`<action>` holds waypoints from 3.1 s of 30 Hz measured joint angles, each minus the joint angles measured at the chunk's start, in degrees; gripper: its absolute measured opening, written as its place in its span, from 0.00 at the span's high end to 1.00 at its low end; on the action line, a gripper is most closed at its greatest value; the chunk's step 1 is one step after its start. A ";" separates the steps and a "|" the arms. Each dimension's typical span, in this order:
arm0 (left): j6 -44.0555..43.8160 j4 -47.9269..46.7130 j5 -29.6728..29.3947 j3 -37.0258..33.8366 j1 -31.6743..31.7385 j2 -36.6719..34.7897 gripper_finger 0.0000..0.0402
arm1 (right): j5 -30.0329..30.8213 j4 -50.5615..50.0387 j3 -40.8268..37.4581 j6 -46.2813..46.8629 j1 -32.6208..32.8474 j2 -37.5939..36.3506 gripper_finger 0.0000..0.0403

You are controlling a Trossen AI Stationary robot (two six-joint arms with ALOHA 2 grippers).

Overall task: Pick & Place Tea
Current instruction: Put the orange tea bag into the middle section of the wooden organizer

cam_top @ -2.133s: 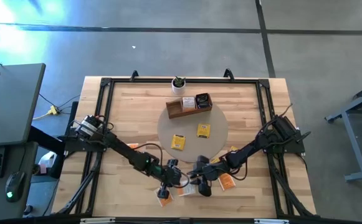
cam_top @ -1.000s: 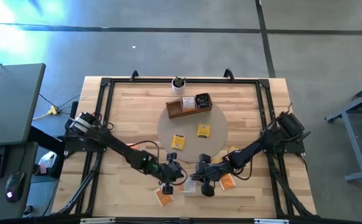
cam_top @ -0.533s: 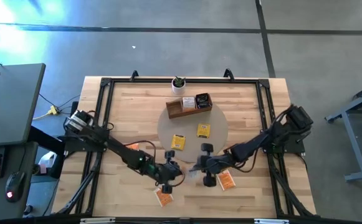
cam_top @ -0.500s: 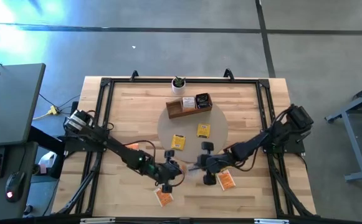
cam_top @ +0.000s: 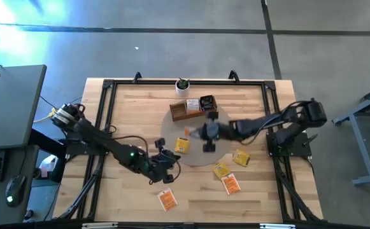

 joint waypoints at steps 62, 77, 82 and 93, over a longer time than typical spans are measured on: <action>-16.51 -21.33 -6.91 -0.07 0.00 -1.17 1.00 | -10.18 -39.55 41.52 -70.17 -22.67 23.97 0.94; -19.65 -23.66 -6.68 -0.07 0.00 -1.17 1.00 | -3.95 -35.70 41.11 -59.72 -19.90 21.89 0.73; -20.56 -23.76 -6.66 -0.04 0.00 -1.17 1.00 | -14.36 -38.50 41.11 -41.37 -19.83 21.28 0.76; -21.24 -23.76 -5.51 -0.04 0.00 -1.17 1.00 | -10.81 -33.69 41.13 -37.58 -19.58 27.03 0.97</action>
